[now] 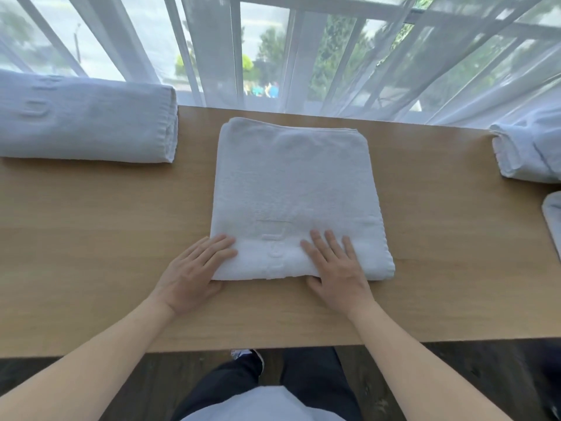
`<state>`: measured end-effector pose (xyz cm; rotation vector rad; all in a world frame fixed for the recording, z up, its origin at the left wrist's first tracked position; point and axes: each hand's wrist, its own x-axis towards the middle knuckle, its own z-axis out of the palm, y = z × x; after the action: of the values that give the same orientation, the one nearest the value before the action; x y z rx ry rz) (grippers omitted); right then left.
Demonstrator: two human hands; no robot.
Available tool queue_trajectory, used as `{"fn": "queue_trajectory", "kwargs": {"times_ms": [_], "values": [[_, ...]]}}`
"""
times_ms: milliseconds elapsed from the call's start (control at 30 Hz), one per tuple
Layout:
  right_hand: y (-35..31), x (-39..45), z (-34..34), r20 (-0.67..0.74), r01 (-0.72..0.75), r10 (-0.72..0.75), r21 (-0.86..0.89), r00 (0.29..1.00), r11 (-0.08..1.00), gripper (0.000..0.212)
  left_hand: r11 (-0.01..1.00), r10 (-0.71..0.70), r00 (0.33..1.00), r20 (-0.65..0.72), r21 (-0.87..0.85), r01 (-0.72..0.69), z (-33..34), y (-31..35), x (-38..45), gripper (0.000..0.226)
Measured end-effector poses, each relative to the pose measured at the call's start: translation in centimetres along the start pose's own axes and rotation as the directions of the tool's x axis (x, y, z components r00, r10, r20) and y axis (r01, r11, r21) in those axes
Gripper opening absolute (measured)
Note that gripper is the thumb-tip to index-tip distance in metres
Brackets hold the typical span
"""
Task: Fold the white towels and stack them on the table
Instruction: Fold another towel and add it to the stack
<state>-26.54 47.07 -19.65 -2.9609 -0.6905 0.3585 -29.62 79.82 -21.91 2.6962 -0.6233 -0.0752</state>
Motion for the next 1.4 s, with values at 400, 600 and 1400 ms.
{"fn": "queue_trajectory", "kwargs": {"times_ms": [400,600,1400], "values": [[5.0,6.3,-10.4,0.353,-0.215,0.029,0.499,0.935,0.84,0.012,0.887,-0.117,0.993,-0.033,-0.454,0.09,-4.2,-2.7,7.0,0.051],[7.8,8.8,-14.3,0.458,-0.27,-0.003,0.53,0.889,0.804,0.035,0.788,-0.46,0.887,-0.041,-0.478,0.387,-5.7,-2.7,12.6,0.032],[18.9,27.2,-10.7,0.113,-0.524,0.59,0.613,0.799,0.592,0.091,0.264,-0.931,0.358,0.072,-0.545,0.796,-5.2,-6.7,25.1,0.075]]}}
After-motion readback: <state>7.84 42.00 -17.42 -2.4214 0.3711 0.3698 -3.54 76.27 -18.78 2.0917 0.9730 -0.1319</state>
